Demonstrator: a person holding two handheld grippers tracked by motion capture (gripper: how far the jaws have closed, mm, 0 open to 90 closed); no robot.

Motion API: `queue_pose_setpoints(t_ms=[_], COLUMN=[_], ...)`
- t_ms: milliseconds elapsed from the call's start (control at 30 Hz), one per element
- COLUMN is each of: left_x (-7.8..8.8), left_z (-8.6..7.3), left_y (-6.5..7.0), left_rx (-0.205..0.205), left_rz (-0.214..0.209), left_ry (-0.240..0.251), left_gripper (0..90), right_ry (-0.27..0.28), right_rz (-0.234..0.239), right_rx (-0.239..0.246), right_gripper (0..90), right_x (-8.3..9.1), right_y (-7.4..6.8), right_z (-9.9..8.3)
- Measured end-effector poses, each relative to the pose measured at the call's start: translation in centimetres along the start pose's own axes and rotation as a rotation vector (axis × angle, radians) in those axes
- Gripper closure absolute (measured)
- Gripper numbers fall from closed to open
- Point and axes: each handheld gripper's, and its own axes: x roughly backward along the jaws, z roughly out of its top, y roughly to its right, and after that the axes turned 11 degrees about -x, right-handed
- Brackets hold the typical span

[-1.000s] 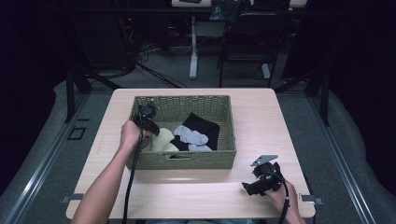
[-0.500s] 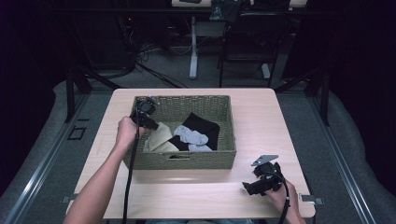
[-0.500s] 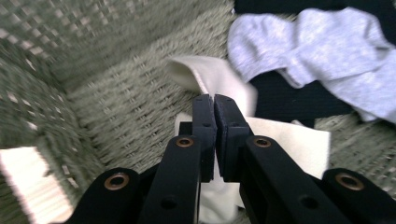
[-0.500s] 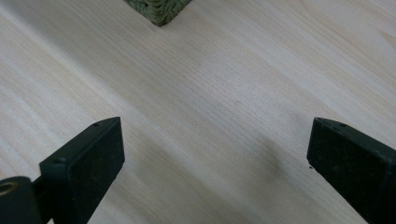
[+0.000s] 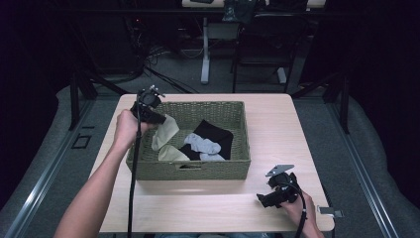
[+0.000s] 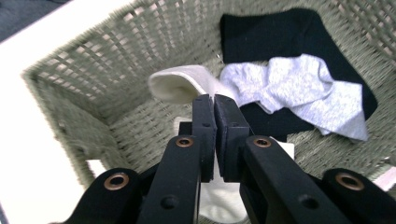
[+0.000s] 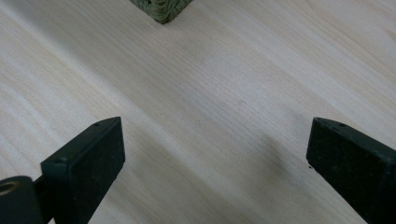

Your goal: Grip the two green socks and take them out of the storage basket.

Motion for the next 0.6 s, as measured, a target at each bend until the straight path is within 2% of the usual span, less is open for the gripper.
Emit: queue_pose_setpoints(t_ms=[167,200,300,367,433,533,600], left_x=[2.3,2.9,4.2,5.2,6.2,7.6,8.2], left_z=[0.4,0.4,0.2,-0.2,-0.7,-1.6,-2.1], left_y=[-0.6,-0.7,-1.1,-1.4,-1.8,-2.5,-2.8], left_rx=[-0.006,-0.003,0.002,0.012,0.021,0.035,0.049], left_rz=[0.023,0.032,0.052,0.071,0.084,0.115,0.138], left_ry=[0.031,0.042,0.06,0.079,0.097,0.111,0.124], left_gripper=[87.5,87.4,87.4,87.4,87.4,87.4,87.4], right_ry=[0.005,-0.007,-0.006,0.004,-0.001,0.004,-0.001], right_rz=[0.006,-0.009,-0.01,0.005,-0.012,-0.003,-0.004], right_rx=[-0.011,0.001,0.008,0.001,0.007,-0.011,-0.003], right_gripper=[3.9,3.9,3.9,3.9,4.0,4.1,4.1], right_x=[0.0,0.1,-0.1,-0.1,0.0,0.0,0.0], right_y=[0.0,0.1,0.0,-0.1,0.0,0.0,0.0], right_z=[-0.1,0.0,0.0,-0.1,-0.1,-0.1,0.0])
